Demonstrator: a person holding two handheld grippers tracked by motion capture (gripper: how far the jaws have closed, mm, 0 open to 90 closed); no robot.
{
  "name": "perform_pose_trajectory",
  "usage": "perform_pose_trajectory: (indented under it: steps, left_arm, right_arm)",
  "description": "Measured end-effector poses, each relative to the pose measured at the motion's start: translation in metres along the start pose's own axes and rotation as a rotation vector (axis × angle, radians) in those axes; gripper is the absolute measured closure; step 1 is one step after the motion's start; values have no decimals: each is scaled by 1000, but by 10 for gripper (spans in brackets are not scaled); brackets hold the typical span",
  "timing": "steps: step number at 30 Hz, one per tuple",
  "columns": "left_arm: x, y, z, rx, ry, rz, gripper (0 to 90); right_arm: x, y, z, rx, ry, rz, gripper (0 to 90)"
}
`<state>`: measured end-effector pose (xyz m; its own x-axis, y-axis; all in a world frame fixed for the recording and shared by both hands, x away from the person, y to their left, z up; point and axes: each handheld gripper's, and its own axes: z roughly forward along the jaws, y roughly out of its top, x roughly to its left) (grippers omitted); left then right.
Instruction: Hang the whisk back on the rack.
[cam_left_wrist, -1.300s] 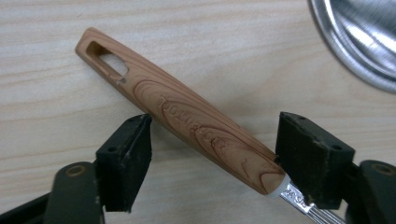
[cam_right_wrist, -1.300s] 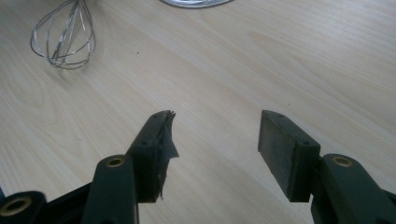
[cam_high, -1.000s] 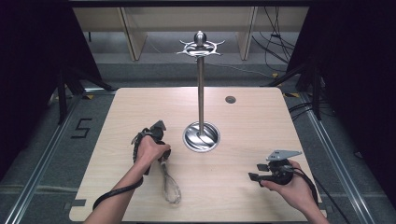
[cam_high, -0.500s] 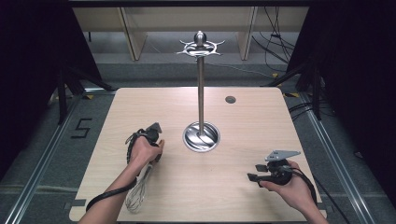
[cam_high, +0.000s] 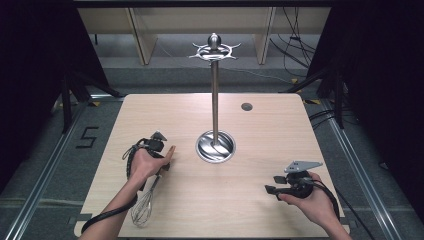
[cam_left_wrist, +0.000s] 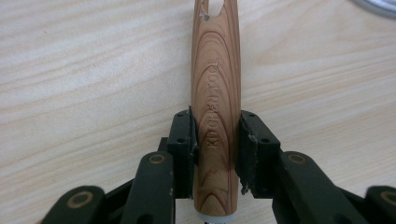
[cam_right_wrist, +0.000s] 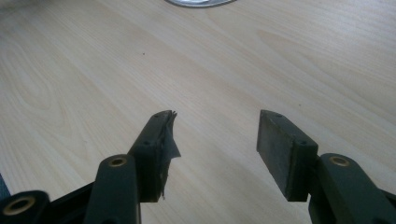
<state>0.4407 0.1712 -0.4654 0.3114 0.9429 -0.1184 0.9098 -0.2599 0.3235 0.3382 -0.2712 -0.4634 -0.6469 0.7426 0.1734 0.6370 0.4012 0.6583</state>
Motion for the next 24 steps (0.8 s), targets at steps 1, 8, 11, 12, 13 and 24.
perform_pose_trajectory:
  steps: [1,8,11,12,13,24]
  left_arm:
    - [2,-1,-4,-5,-8,13,678]
    - [2,-12,-25,-161,-32,-4,679]
    - [2,-16,-34,-208,-39,-13,678]
    - [2,-18,-37,-222,-38,-1,678]
    - [4,-19,-39,-237,-37,20,679]
    - [-3,-31,-66,-418,-78,77,680]
  right_arm:
    - [0,0,0,0,0,0,467]
    - [-1,0,1,-29,-12,-20,467]
    - [-1,1,0,-15,-10,-24,467]
    - [-1,1,0,-16,-10,-24,467]
    - [-1,1,0,-14,-9,-21,468]
    - [1,1,-1,-19,-10,-10,468]
